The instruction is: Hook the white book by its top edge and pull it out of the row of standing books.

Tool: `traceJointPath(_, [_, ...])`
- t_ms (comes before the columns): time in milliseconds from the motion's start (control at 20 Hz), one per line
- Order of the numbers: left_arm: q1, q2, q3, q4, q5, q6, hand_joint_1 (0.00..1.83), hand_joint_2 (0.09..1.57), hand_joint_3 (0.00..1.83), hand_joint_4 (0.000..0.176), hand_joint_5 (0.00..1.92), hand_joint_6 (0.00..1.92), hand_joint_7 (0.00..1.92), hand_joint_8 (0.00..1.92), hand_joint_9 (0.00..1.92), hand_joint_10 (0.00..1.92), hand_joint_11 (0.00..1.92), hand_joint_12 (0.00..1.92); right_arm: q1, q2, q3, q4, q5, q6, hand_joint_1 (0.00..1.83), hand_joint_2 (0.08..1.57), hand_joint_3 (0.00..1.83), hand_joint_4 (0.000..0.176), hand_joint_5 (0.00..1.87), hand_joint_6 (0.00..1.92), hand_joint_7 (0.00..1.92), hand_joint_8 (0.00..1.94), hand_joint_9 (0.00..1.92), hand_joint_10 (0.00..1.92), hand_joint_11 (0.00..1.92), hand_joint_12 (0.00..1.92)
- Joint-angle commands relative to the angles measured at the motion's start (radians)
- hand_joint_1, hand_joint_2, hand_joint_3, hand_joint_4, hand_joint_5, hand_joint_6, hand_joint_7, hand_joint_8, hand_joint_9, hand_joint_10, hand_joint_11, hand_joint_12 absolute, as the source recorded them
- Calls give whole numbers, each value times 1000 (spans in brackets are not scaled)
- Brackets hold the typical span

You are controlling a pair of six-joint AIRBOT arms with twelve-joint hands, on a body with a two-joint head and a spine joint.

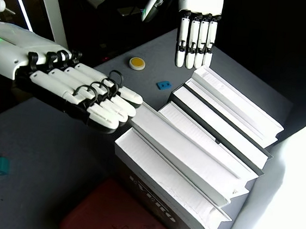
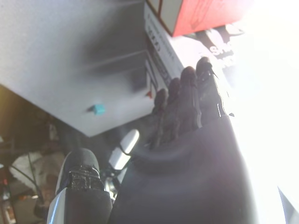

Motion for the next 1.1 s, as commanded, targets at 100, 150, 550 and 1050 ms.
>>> traceJointPath(100, [-14, 0, 2, 8, 83, 0, 0, 1118, 2, 0, 4, 2, 8, 3, 0, 0, 0, 0, 7, 23, -36, 23, 38, -41, 0, 1210, 0, 0, 0, 0, 0, 0, 0, 0, 0, 0])
traceJointPath(150, [-14, 0, 3, 8, 83, 0, 0, 1114, 0, 0, 5, 2, 6, 2, 0, 0, 0, 0, 7, 31, -51, 36, 38, -49, 0, 1210, 0, 0, 0, 0, 0, 0, 0, 0, 0, 0])
traceJointPath(550, [-17, 0, 4, 8, 83, 1, 0, 1118, 2, 0, 0, 0, 8, 3, 0, 0, 0, 0, -21, 71, -148, 59, 48, -81, 0, 1209, 0, 0, 0, 0, 0, 0, 0, 0, 0, 0])
traceJointPath(1050, [-17, -1, 8, 8, 83, 20, 0, 1112, 0, 0, 8, 3, 0, 0, 0, 0, 0, 0, -50, 101, -221, 134, 55, -125, 0, 1208, 0, 0, 0, 0, 0, 0, 0, 0, 0, 0])
